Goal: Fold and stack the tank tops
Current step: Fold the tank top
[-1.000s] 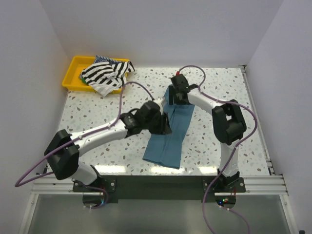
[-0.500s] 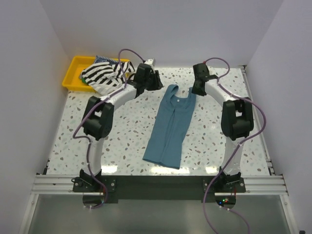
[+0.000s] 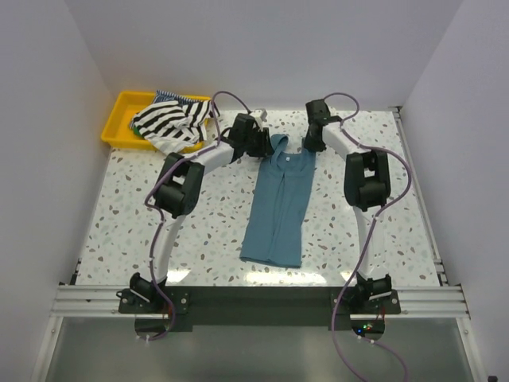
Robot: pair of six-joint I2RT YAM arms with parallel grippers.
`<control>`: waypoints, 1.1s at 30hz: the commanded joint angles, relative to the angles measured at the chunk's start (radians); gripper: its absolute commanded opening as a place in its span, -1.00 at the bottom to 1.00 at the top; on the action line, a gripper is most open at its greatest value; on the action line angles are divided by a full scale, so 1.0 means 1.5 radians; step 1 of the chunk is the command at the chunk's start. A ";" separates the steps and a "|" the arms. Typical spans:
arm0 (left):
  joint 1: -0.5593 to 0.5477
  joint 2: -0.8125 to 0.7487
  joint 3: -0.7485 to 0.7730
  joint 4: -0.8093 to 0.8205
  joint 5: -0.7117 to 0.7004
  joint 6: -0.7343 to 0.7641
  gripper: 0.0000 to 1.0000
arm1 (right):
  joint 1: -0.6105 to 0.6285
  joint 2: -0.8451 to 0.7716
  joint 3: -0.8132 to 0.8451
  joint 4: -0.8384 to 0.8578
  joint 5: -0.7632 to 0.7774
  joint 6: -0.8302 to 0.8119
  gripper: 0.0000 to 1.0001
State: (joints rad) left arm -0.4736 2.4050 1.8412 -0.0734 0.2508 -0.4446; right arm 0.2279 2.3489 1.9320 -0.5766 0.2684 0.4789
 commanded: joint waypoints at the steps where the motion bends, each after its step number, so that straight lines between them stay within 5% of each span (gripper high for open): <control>1: 0.002 0.010 0.030 0.063 0.012 0.004 -0.14 | -0.002 0.062 0.080 -0.026 -0.013 -0.021 -0.41; 7: 0.003 0.053 0.100 0.054 -0.055 -0.022 -0.04 | -0.006 0.165 0.237 -0.043 -0.057 -0.042 -0.17; 14: 0.022 0.147 0.218 0.039 -0.098 -0.058 0.01 | -0.009 0.155 0.251 0.015 -0.082 -0.053 0.39; 33: 0.056 0.201 0.278 0.190 -0.123 -0.070 -0.31 | -0.017 0.029 0.146 0.139 -0.090 -0.029 0.58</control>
State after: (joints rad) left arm -0.4004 2.6976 2.2089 0.1177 0.0914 -0.5400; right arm 0.2070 2.5195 2.1887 -0.4503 0.1383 0.4259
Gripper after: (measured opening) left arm 0.352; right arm 0.789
